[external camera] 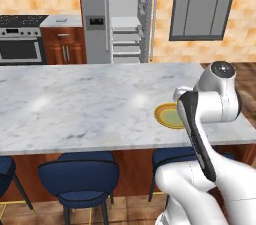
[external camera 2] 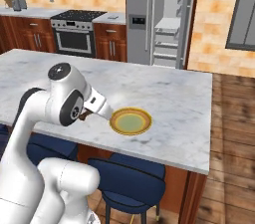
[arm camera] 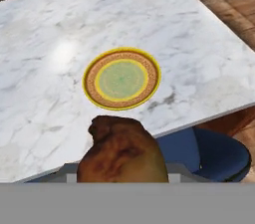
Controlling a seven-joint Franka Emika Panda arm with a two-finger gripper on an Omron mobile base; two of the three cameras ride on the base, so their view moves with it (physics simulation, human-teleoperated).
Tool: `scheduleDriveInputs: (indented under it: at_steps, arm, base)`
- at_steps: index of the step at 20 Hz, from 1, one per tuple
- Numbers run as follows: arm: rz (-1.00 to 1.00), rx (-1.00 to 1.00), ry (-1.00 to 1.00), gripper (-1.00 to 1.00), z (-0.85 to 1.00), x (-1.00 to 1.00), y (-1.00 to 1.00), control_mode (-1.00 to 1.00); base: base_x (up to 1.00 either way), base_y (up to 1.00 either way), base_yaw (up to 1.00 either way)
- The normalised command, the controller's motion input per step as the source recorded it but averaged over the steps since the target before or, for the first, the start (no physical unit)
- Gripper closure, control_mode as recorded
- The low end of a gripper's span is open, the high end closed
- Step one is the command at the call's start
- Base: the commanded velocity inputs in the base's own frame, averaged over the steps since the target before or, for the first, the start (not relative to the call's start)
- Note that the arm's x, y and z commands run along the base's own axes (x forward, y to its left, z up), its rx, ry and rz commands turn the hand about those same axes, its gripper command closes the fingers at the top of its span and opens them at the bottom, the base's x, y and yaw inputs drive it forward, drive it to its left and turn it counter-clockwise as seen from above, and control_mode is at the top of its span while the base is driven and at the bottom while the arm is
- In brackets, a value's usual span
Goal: Take the chicken drumstick from the fridge and place it on the digital scale on the counter by the fridge. Wait a few seconds for a reading, then move it to the plate on the dining counter.
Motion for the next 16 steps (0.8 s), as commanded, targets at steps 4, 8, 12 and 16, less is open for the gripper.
scheduleDriveInputs:
  at_steps: [4, 8, 12, 16]
  arm:
    - [0.06, 0.15, 0.26, 1.00, -0.41, 1.00, -0.64, -1.00]
    - [0.10, 0.11, 0.21, 1.00, -0.70, 1.00, -0.56, -1.00]
    - [0.04, 0.02, 0.13, 1.00, -0.83, 1.00, -0.09, -1.00]
    - [0.00, 0.00, 0.00, 1.00, -0.81, 0.95, 0.00, -1.00]
  base:
    - [0.00, 0.00, 0.00]
    - [0.00, 0.00, 0.00]
    - [0.00, 0.00, 0.00]
    - [0.00, 0.00, 0.00]
